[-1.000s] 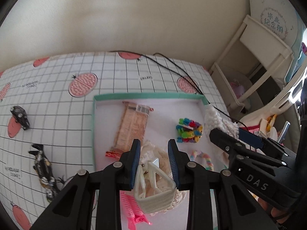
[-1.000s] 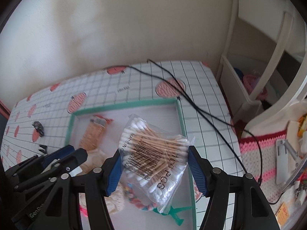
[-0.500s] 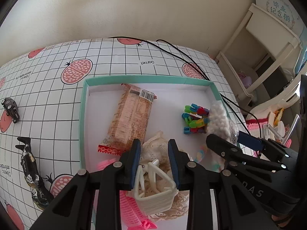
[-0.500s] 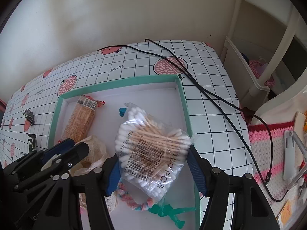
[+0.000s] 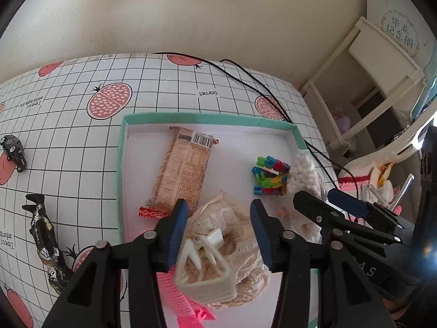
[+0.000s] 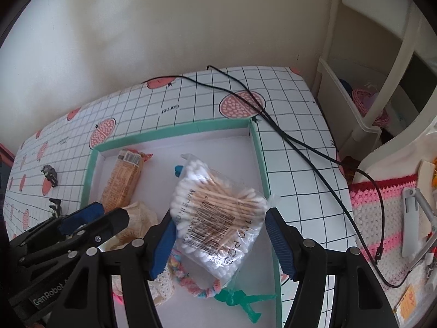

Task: Organize objects
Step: 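Open the left tool releasing the claw clip while the right tool releases the swab bag in the tray, then withdraw both tools from the tray toward the black toy car and black hair clip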

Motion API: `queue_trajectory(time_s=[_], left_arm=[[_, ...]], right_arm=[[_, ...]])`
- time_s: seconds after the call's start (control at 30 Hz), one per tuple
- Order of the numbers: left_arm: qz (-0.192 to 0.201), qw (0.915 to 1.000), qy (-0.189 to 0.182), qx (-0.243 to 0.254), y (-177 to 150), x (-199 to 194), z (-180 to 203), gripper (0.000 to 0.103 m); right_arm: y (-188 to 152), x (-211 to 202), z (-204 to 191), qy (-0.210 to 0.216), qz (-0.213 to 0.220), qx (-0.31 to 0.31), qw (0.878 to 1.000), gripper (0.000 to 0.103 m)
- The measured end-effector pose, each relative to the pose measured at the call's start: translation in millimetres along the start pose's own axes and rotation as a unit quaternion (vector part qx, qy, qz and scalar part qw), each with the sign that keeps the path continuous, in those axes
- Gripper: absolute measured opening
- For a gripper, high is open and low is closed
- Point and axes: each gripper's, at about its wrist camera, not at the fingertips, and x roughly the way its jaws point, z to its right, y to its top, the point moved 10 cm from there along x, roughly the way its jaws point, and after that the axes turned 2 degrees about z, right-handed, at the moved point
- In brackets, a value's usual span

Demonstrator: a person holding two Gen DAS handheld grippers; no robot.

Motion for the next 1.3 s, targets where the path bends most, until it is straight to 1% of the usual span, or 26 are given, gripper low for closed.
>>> queue_trajectory(time_s=[0.4,0.6,0.8,0.97,1.1,1.17,1.23,1.3], left_arm=[[0.004,0.9999,-0.001,-0.012,4.1,-6.9,-14.1,0.050],[0.014,0.9998,-0.006,-0.010,8.9,-13.7,-12.8,0.050],[0.027,0.9995,-0.004,-0.015,16.5,-23.0,-21.4,0.050],[0.046,0.9986,0.013,-0.021,22.7,-34.3,-35.3,0.050],[0.056,0.9965,0.057,-0.022,26.3,-38.0,-54.9,0.051],[0.060,0.9948,0.077,-0.028,27.2,-39.5,-65.8,0.055],[0.065,0.9930,0.093,-0.034,28.8,-41.2,-75.0,0.057],[0.070,0.9914,0.103,-0.040,29.4,-43.5,-82.7,0.066]], right_arm=[[6.7,-10.7,-4.1,0.006,0.015,-0.003,1.000,0.068],[9.3,-15.2,-4.6,0.005,0.020,-0.003,1.000,0.068],[14.7,-22.7,-10.1,0.009,0.031,-0.005,0.999,0.068],[15.9,-24.1,-14.7,0.012,0.035,-0.009,0.999,0.068],[15.6,-20.1,-18.7,0.014,0.033,-0.010,0.999,0.068],[16.2,-19.5,-20.6,0.016,0.035,-0.009,0.999,0.068],[17.1,-19.7,-22.0,0.017,0.038,-0.009,0.999,0.072],[17.5,-19.5,-22.0,0.015,0.040,-0.008,0.999,0.074]])
